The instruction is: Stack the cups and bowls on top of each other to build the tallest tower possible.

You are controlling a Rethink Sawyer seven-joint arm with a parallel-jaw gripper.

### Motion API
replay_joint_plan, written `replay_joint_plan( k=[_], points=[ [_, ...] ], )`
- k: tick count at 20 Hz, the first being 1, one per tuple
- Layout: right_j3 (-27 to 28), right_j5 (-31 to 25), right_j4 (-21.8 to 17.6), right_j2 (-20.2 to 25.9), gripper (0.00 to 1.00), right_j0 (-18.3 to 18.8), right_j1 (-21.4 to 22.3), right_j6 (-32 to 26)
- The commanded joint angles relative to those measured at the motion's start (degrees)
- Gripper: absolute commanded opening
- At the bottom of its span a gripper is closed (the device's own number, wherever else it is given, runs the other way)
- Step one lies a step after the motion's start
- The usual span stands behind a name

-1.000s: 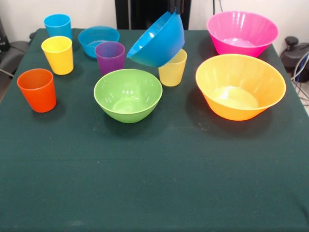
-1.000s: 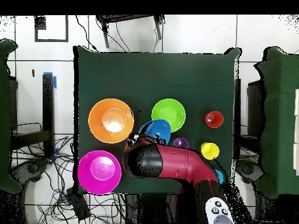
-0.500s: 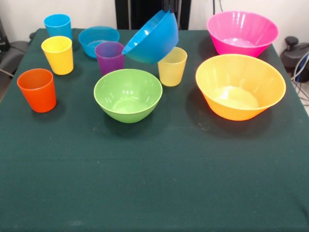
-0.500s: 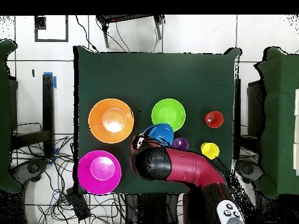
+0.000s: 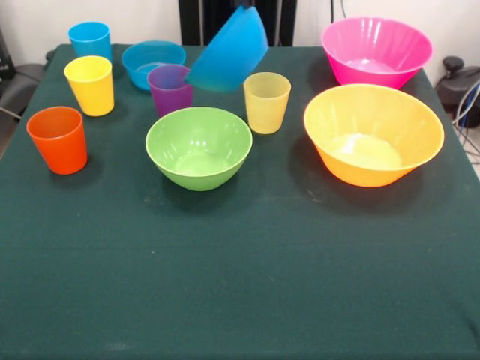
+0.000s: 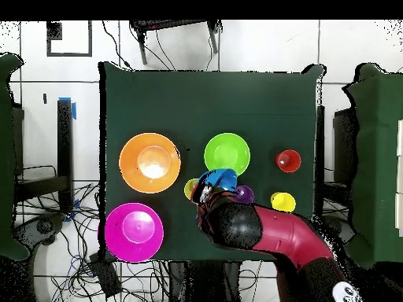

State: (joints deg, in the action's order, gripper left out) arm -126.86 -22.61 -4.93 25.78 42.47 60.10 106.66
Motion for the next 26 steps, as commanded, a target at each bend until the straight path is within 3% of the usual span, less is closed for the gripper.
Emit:
replay_joint_plan(
  k=[1, 4, 9, 14, 20, 23, 26],
  points=[
    [-4.3, -4.6, -0.4, 9.4, 0.0, 2.9, 1.7, -6.3],
    [-3.9, -3.9, -2.6, 7.8, 0.0, 0.7, 2.6, -3.4],
    [0.7, -6.1, -9.2, -1.1, 0.0, -9.2, 4.5, 3.7],
    [1.0, -5.8, -9.7, -4.7, 0.0, -13.6, 4.8, 6.6],
    [-2.2, -4.3, -5.8, -3.4, 0.0, -11.2, 6.5, 3.3],
    [-2.5, -6.8, -3.8, -2.0, 0.0, -9.8, 7.9, 1.5],
    [-2.2, -6.3, -4.1, -2.0, 0.0, -9.9, 7.4, 2.2]
  ],
)
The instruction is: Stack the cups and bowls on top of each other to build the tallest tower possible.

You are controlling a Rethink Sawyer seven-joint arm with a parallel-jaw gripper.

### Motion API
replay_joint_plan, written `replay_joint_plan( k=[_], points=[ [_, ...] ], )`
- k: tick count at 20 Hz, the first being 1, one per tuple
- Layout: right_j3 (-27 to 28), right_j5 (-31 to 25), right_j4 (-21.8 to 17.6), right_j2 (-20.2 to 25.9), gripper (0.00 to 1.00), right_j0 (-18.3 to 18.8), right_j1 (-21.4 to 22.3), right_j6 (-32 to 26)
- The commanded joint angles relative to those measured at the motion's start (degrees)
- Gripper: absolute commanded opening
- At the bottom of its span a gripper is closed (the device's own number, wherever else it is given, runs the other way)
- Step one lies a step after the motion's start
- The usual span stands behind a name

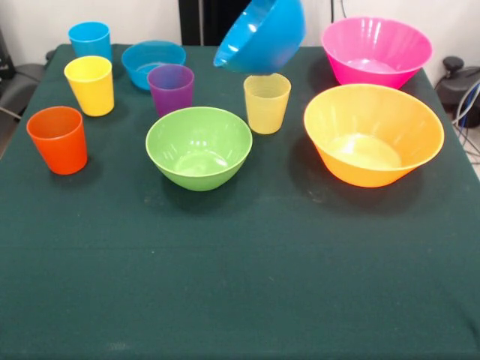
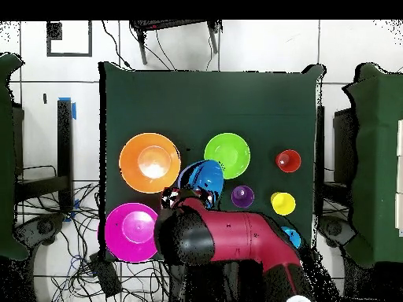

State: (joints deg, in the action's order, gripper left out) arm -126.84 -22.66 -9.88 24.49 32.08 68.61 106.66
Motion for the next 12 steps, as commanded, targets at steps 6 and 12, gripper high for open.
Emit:
replay_joint_plan(
  k=[6, 12],
  points=[
    [-3.2, -5.8, 2.0, 0.5, 0.0, 1.4, -0.7, 1.8],
    [-2.4, -6.2, 1.9, 0.6, 0.0, 1.1, -1.8, 1.8]
  ],
)
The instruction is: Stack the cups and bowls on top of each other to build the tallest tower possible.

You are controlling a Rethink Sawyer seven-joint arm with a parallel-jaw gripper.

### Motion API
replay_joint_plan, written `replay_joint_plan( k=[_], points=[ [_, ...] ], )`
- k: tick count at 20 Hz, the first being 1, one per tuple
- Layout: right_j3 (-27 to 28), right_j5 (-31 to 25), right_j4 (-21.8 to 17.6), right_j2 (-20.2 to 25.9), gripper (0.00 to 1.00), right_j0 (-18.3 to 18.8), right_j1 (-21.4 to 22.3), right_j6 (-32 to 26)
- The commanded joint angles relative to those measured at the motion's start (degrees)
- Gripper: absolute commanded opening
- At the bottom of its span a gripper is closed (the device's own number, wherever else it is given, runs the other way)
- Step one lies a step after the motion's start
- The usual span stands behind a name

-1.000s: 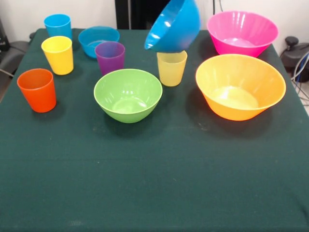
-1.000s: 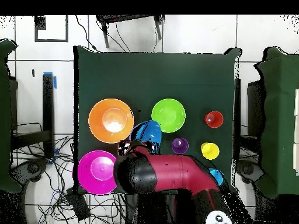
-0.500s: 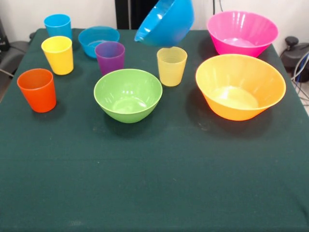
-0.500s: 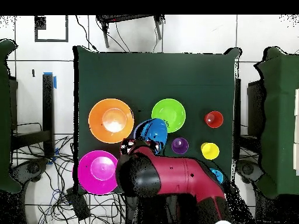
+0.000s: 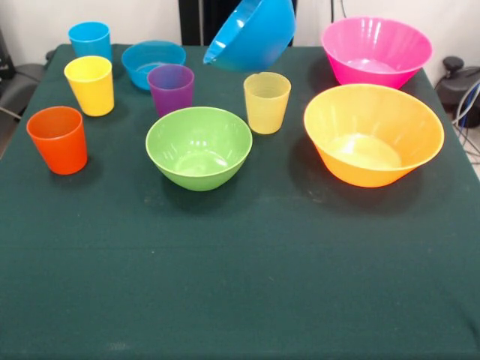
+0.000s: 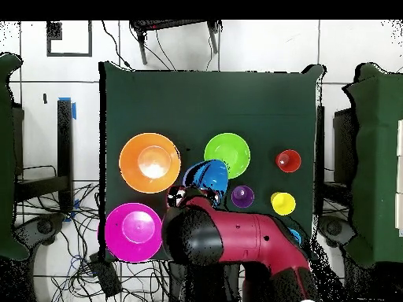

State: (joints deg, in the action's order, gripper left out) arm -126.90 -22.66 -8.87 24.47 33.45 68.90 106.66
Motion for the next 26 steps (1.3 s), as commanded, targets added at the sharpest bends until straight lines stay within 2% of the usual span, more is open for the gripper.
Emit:
replay_joint_plan(
  k=[1, 2, 4, 7, 12, 15, 17, 22, 24, 26],
  points=[
    [-1.8, -7.0, 0.6, 0.4, 0.0, -0.8, -2.2, 1.9],
    [-1.2, -7.8, 0.3, 0.2, 0.0, -1.3, -2.2, 2.1],
    [-2.2, -9.9, 1.1, 0.1, 0.0, -1.9, 0.4, 1.8],
    [-10.6, -10.8, 4.0, -0.1, 0.0, -0.8, 9.2, -3.2],
    [-22.6, -8.4, 10.1, -1.2, 0.0, 0.5, 18.6, -12.5],
    [-29.5, -9.2, 16.3, -4.5, 0.0, 0.1, 25.7, -21.0],
    [-32.5, -9.9, 18.3, -7.1, 0.0, -0.4, 29.0, -24.8],
    [-35.2, -10.4, 19.3, -13.2, 0.0, -2.6, 32.6, -29.8],
    [-33.7, -9.9, 18.7, -12.6, 0.0, -3.2, 30.6, -27.7],
    [-32.0, -6.5, 19.5, -10.0, 0.0, -2.9, 26.1, -26.0]
  ],
)
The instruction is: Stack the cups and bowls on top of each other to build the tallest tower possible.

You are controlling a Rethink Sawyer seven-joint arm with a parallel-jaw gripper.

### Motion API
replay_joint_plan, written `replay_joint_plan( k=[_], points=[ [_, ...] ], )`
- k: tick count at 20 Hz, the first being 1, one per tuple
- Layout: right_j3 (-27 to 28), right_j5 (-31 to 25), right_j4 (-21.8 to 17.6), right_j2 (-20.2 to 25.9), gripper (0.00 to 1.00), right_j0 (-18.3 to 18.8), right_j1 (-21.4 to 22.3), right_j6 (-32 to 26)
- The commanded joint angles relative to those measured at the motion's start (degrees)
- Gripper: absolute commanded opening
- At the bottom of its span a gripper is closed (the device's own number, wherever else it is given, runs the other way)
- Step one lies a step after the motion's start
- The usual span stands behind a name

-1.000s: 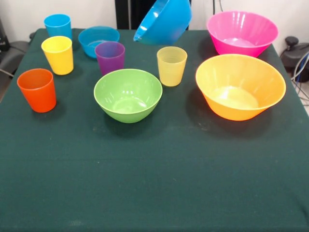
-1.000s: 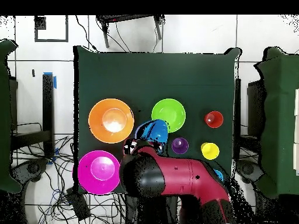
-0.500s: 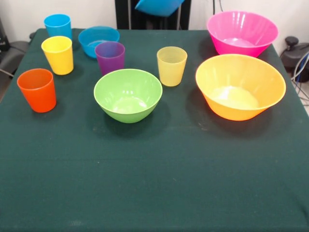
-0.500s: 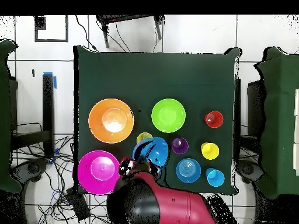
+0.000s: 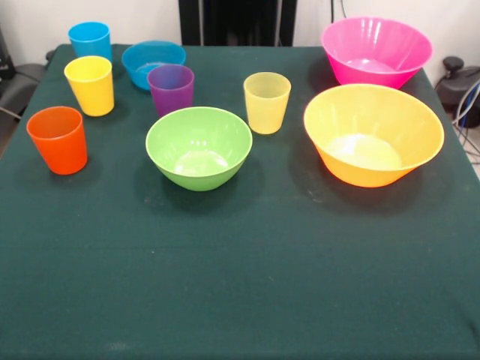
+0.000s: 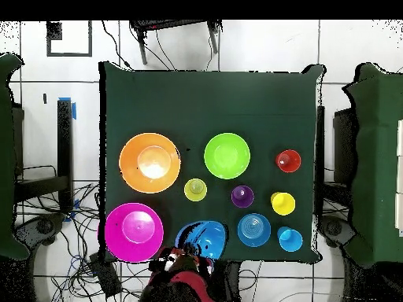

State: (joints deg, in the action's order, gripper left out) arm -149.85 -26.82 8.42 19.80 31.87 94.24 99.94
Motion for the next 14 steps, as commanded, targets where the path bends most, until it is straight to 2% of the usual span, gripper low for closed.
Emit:
replay_joint_plan(
  k=[1, 2, 4, 5, 7, 14],
  points=[
    [-7.9, 0.0, 2.2, -3.5, 0.0, -0.9, -2.0, -17.8],
    [-7.0, 1.1, 2.1, -2.3, 0.0, -0.5, -3.7, -16.8],
    [-2.9, 0.8, -1.0, 0.8, 0.0, 0.7, -7.5, -11.1],
    [1.2, -2.2, -3.4, 2.1, 0.0, 1.1, -8.6, -7.1],
    [7.5, -6.4, -5.6, 4.0, 0.0, 1.5, -10.5, -3.1],
    [19.6, -12.4, -9.1, 5.1, 0.0, 0.6, -15.7, 2.5]
  ],
)
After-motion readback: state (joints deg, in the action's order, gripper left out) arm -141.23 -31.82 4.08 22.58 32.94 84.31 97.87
